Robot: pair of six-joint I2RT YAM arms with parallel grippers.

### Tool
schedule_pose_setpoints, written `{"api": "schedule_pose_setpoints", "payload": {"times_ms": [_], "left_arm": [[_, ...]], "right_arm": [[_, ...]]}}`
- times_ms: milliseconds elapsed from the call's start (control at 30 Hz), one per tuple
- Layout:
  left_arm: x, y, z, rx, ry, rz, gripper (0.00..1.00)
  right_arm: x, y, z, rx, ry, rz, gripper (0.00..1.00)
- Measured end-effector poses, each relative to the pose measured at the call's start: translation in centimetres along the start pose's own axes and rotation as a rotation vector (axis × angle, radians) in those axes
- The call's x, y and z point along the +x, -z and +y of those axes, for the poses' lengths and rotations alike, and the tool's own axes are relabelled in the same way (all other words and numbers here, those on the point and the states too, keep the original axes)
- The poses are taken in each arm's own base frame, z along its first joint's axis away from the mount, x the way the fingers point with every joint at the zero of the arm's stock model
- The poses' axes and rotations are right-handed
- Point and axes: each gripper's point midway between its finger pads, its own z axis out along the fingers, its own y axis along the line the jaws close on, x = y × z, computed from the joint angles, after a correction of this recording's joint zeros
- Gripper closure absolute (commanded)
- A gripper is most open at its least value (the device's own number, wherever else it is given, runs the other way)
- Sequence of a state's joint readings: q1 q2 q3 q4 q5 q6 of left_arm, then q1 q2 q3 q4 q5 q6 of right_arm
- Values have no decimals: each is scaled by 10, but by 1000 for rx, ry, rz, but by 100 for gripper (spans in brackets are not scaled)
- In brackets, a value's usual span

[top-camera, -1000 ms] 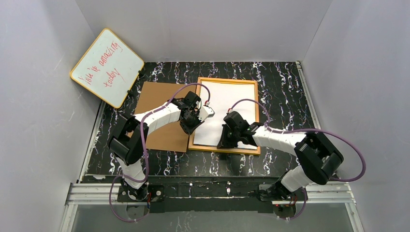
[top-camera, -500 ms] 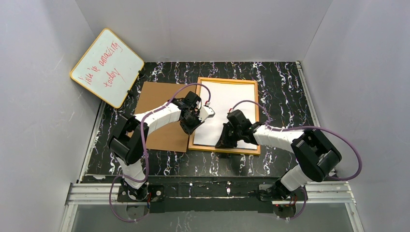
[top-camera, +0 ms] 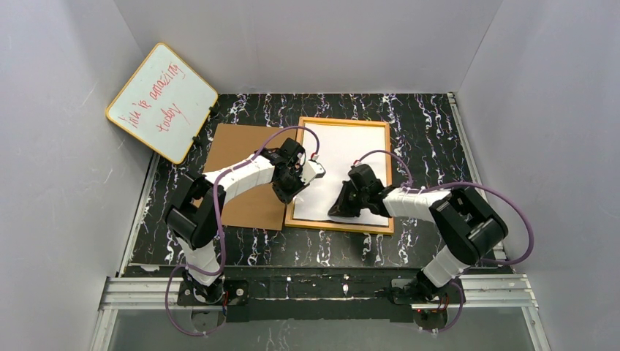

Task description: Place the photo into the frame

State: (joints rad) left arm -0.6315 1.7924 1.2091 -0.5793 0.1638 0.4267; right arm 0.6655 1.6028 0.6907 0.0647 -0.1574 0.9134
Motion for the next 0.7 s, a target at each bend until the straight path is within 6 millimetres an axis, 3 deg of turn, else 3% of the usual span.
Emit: {"api": "schedule_pose_setpoints", "payload": {"times_ms": [133,333,567,633,700], "left_arm": [[0,0,0,0,0,1,100],[-1,2,0,7,3,15,100],[-1,9,4,33,54,58,100],[-8,19,17,36,99,41,99],[-17,36,45,3,162,-10,98]], "right_arm": [[-3,7,-1,6,13,-32,98],[1,39,-11,64,38,-30,77],[-12,72,21,7,75,-61,63],[-15,75,26,-2,81,-64,61],[-17,75,32,9,83,-55,57]]}}
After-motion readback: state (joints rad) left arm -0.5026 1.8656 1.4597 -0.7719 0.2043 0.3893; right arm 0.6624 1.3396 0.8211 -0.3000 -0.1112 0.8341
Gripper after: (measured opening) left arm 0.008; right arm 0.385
